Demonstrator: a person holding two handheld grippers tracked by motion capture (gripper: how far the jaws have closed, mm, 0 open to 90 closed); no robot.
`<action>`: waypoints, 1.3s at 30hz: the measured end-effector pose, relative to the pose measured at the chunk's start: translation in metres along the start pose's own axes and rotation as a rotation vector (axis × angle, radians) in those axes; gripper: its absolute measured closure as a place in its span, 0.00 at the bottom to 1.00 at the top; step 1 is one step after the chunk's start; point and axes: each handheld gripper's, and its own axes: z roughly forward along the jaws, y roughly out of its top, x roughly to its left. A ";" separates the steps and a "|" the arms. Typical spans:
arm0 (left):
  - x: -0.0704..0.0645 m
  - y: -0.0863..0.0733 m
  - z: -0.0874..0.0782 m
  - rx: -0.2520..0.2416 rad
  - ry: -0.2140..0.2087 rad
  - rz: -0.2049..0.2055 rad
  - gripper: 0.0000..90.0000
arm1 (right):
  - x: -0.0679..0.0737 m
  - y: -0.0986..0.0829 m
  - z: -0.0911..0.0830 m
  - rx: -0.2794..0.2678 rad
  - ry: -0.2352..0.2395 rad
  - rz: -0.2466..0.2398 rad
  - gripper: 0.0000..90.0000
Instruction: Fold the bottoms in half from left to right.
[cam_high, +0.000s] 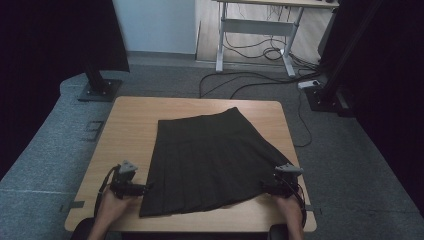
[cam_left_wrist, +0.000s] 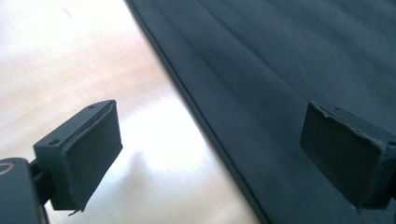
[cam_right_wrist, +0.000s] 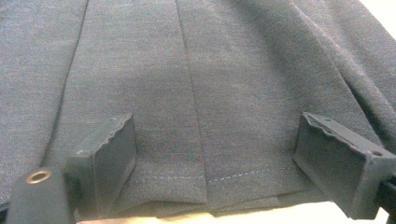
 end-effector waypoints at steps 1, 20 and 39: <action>0.006 0.006 0.003 -0.004 0.001 -0.009 0.06 | 0.000 0.000 0.000 -0.001 0.000 0.001 0.14; 0.061 0.107 0.067 -0.008 0.087 -0.019 0.10 | 0.000 -0.001 0.002 -0.023 0.001 0.009 0.13; 0.084 0.122 0.133 0.021 0.141 -0.056 0.03 | 0.009 0.002 0.010 -0.021 -0.025 0.031 0.00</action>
